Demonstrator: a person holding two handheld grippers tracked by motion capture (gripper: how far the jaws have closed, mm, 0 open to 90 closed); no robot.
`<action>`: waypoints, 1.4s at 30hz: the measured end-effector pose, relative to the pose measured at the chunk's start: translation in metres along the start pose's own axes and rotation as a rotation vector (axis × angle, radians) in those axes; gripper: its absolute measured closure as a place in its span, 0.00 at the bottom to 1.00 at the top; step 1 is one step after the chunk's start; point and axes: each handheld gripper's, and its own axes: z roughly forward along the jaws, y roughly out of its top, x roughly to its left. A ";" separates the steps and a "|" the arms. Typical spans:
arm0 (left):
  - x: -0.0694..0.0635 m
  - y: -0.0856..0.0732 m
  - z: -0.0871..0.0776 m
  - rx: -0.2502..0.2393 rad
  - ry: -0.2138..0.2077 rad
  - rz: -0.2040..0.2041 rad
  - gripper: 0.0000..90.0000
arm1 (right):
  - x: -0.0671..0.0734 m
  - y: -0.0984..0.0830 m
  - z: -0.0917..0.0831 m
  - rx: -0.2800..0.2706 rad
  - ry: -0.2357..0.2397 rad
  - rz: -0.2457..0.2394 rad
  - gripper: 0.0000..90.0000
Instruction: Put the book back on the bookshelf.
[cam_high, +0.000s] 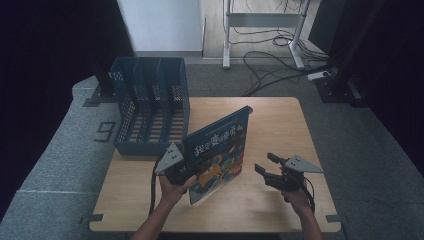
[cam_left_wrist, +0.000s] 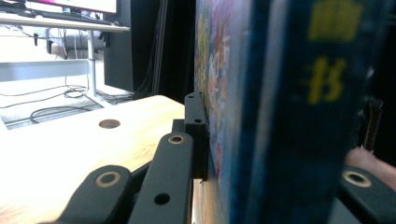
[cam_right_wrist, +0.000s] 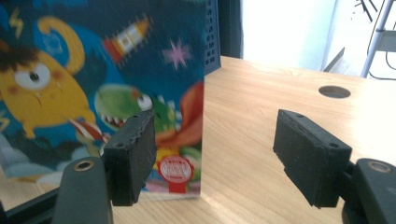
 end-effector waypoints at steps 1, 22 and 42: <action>0.000 0.002 -0.002 -0.007 0.002 -0.002 0.92 | 0.000 -0.002 -0.001 0.005 -0.001 0.005 0.32; 0.008 0.036 -0.041 -0.045 0.091 0.009 0.91 | -0.015 -0.024 -0.014 0.009 -0.050 0.094 0.33; 0.025 0.050 -0.068 -0.070 0.133 0.005 0.91 | -0.019 -0.029 -0.013 0.030 -0.058 0.112 0.33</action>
